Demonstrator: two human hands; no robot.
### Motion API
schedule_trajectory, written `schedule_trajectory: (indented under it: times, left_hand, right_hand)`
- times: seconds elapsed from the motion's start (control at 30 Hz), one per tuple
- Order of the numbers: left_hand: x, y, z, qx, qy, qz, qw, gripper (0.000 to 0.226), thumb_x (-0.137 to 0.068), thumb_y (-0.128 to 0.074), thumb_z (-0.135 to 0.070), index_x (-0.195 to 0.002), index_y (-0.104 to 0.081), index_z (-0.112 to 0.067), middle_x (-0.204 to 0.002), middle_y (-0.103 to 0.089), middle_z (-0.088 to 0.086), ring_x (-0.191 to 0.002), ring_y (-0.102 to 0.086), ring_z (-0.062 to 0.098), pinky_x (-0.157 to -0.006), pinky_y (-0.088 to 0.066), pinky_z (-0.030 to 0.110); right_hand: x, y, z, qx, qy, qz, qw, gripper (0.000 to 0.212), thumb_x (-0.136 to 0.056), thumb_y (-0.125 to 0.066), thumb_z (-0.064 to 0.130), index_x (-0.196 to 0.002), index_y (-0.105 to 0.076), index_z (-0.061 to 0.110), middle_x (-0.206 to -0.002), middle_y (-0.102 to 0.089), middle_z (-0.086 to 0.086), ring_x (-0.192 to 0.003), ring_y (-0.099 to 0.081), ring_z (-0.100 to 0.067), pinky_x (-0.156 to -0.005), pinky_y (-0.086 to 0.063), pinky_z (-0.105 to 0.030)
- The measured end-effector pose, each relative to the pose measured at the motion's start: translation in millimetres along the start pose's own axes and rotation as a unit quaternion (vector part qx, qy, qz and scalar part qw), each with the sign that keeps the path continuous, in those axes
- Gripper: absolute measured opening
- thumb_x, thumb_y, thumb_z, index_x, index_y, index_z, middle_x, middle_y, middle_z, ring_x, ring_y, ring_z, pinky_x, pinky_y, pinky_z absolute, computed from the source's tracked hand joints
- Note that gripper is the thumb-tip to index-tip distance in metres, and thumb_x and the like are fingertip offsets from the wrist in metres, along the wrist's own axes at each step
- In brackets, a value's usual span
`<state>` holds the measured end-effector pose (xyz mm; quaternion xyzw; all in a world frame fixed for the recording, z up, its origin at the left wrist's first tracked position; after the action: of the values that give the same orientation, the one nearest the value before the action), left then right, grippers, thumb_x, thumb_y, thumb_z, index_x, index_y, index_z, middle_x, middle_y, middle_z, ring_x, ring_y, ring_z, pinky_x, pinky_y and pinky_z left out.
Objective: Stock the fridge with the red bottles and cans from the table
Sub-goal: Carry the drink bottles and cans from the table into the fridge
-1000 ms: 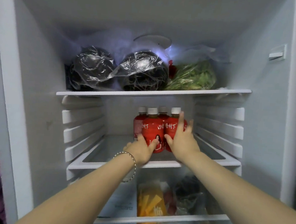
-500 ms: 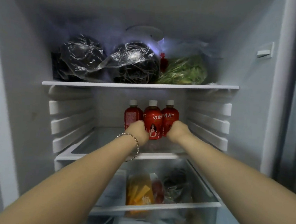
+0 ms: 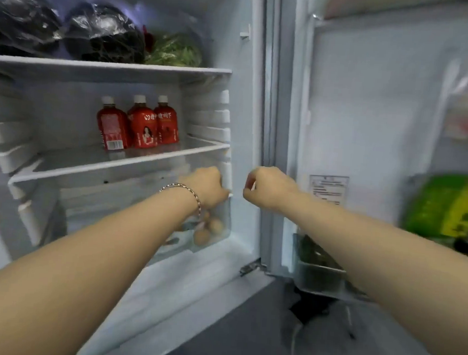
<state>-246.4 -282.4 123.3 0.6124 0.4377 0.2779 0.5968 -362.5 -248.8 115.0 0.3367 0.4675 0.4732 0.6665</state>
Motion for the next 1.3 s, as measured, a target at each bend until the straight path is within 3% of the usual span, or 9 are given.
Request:
schedule_trajectory:
  times: [0.13,0.2,0.3,0.37,0.47,0.8,1.03,1.17,1.3]
  left_hand:
    - [25,-36,-102,0.052,-0.090,0.064,0.993,0.022,-0.085,-0.046,-0.012,-0.065,-0.055,-0.008,-0.081,-0.071,0.015,-0.073,-0.067,0.026,-0.067,-0.052,0.028]
    - [40,-47,-152,0.053,-0.137,0.061,0.987,0.023,-0.087,-0.050,-0.019,-0.067,-0.056,-0.010,-0.087,-0.069,0.016,-0.080,-0.065,0.028,-0.070,-0.050,0.030]
    - [78,-73,-261,0.052,-0.231,0.056,0.970,0.021,-0.088,-0.052,-0.025,-0.087,-0.064,-0.008,-0.101,-0.066,0.016,-0.094,-0.061,0.030,-0.075,-0.046,0.029]
    - [107,-93,-328,0.057,-0.285,0.072,0.954,0.021,-0.088,-0.051,-0.026,-0.092,-0.064,-0.010,-0.101,-0.066,0.013,-0.095,-0.060,0.029,-0.074,-0.044,0.029]
    - [157,-124,-437,0.050,-0.368,0.107,0.922,0.026,-0.090,-0.048,-0.032,-0.099,-0.060,-0.011,-0.107,-0.063,0.010,-0.101,-0.059,0.028,-0.079,-0.045,0.033]
    - [353,-192,-767,0.046,-0.536,0.179,0.824,0.028,-0.092,-0.046,-0.031,-0.110,-0.057,-0.013,-0.113,-0.060,0.007,-0.101,-0.057,0.025,-0.077,-0.044,0.031]
    - [478,-214,-959,0.063,-0.639,0.201,0.739,0.025,-0.091,-0.046,-0.026,-0.108,-0.058,-0.013,-0.113,-0.059,0.007,-0.101,-0.057,0.026,-0.076,-0.042,0.030]
    - [534,-228,-1064,0.068,-0.695,0.212,0.684,0.022,-0.092,-0.046,-0.027,-0.105,-0.059,-0.014,-0.103,-0.059,0.005,-0.092,-0.056,0.022,-0.076,-0.044,0.032]
    - [585,-243,-1173,0.093,-0.744,0.220,0.624,0.014,-0.093,-0.046,-0.023,-0.092,-0.058,-0.016,-0.088,-0.060,0.004,-0.083,-0.060,0.021,-0.077,-0.052,0.033]
  right_hand:
    - [96,30,-72,0.054,-0.075,0.046,0.995,0.025,-0.088,-0.054,0.026,-0.102,-0.069,0.010,-0.107,-0.068,-0.012,-0.102,-0.061,-0.029,-0.078,-0.044,-0.027]
    - [140,45,-106,0.078,-0.109,0.052,0.990,0.026,-0.088,-0.053,0.027,-0.101,-0.069,0.011,-0.104,-0.068,-0.012,-0.100,-0.061,-0.029,-0.077,-0.046,-0.028]
    - [231,78,-171,0.115,-0.198,0.077,0.970,0.019,-0.089,-0.053,0.027,-0.089,-0.068,0.015,-0.081,-0.064,-0.007,-0.077,-0.059,-0.024,-0.060,-0.043,-0.026]
    - [288,97,-212,0.112,-0.260,0.081,0.956,0.019,-0.088,-0.052,0.028,-0.077,-0.062,0.016,-0.071,-0.062,-0.003,-0.068,-0.060,-0.022,-0.063,-0.046,-0.028]
    - [384,127,-281,0.111,-0.352,0.067,0.927,0.020,-0.088,-0.052,0.027,-0.088,-0.067,0.014,-0.088,-0.069,-0.008,-0.080,-0.066,-0.026,-0.074,-0.053,-0.033]
    - [733,256,-456,0.129,-0.599,0.001,0.791,0.027,-0.086,-0.053,0.031,-0.103,-0.068,0.016,-0.112,-0.065,-0.009,-0.103,-0.059,-0.029,-0.087,-0.050,-0.036]
    - [922,324,-535,0.093,-0.709,-0.049,0.697,0.030,-0.091,-0.049,0.027,-0.113,-0.062,0.011,-0.112,-0.062,-0.008,-0.103,-0.060,-0.027,-0.089,-0.050,-0.038]
    - [1011,357,-584,0.073,-0.760,-0.090,0.640,0.025,-0.092,-0.049,0.027,-0.108,-0.063,0.014,-0.101,-0.061,-0.004,-0.095,-0.060,-0.024,-0.082,-0.052,-0.034]
    - [1089,395,-629,0.083,-0.811,-0.138,0.563,0.025,-0.093,-0.050,0.028,-0.112,-0.062,0.017,-0.112,-0.062,-0.002,-0.099,-0.060,-0.021,-0.082,-0.052,-0.031]
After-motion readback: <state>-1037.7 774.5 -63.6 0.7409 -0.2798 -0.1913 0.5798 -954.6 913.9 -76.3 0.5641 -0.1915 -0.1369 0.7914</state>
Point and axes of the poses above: each hand's wrist, its own x-axis away from the middle knuckle, its own y-axis out of the back of the hand, z = x × y, the point moved 6 cm from there along -x, towards the middle knuckle
